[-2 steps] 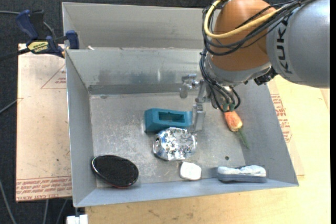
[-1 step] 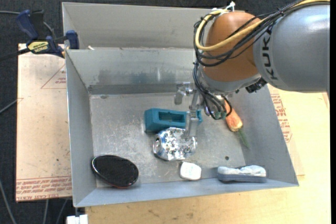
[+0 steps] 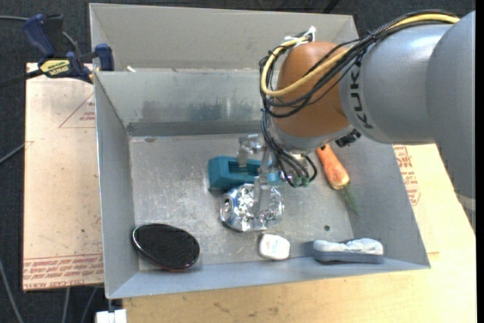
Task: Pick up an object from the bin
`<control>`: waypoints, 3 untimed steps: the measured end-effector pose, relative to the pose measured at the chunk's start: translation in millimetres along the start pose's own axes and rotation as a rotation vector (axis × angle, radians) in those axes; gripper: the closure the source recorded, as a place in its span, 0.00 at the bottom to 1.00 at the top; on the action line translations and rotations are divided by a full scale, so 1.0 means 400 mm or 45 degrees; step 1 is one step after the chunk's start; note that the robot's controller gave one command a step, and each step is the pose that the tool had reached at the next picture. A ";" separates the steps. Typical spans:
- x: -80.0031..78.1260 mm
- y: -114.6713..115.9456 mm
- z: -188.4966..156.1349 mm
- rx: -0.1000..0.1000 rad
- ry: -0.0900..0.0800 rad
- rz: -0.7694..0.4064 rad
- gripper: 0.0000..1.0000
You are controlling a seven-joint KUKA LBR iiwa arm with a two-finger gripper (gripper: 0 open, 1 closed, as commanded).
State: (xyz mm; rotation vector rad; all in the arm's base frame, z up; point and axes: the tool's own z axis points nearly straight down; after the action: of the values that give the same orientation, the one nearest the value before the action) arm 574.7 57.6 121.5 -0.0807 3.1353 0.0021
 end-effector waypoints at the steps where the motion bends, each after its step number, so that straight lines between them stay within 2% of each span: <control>1: -0.027 -0.013 0.088 -0.009 -0.055 -0.020 1.00; 3: -0.027 -0.013 0.088 -0.009 -0.055 -0.020 1.00</control>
Offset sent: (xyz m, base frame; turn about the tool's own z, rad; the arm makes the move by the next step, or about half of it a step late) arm 0.0000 0.0000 0.0000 0.0000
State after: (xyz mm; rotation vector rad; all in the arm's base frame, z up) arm 586.0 53.0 86.4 -0.1041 3.0917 0.0147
